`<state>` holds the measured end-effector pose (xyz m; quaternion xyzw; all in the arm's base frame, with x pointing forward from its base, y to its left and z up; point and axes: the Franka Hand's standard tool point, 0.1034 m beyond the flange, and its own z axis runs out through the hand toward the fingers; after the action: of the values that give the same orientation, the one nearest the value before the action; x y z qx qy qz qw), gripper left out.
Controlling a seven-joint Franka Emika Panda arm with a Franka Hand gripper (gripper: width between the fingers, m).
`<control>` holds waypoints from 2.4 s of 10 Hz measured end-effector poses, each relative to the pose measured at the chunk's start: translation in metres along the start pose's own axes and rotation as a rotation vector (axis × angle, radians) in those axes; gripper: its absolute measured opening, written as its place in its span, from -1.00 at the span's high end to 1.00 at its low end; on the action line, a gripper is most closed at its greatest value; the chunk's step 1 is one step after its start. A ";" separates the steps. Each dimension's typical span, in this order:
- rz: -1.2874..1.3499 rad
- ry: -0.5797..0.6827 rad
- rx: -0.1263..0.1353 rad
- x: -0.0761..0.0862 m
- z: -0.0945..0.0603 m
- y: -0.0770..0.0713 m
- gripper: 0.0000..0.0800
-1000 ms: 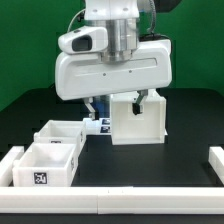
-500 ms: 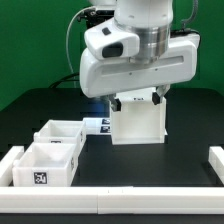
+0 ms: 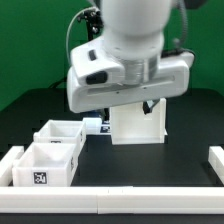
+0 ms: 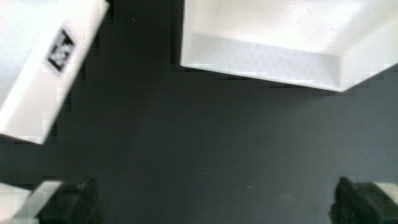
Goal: Assemble drawer
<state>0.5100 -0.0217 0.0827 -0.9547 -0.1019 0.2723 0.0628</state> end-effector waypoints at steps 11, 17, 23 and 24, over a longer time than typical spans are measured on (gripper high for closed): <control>0.209 -0.451 0.092 -0.026 0.017 0.006 -0.62; 0.212 -0.542 0.018 -0.027 0.035 0.014 -0.62; 0.211 -0.620 0.018 -0.047 0.071 0.007 -0.62; 0.206 -0.627 0.017 -0.049 0.076 0.005 -0.62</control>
Offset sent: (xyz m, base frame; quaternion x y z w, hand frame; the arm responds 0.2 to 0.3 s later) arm -0.0190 -0.0674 -0.0092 -0.0628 -0.1131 0.1977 0.9717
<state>0.4289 -0.0326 0.0425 -0.8293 -0.0171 0.5585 0.0084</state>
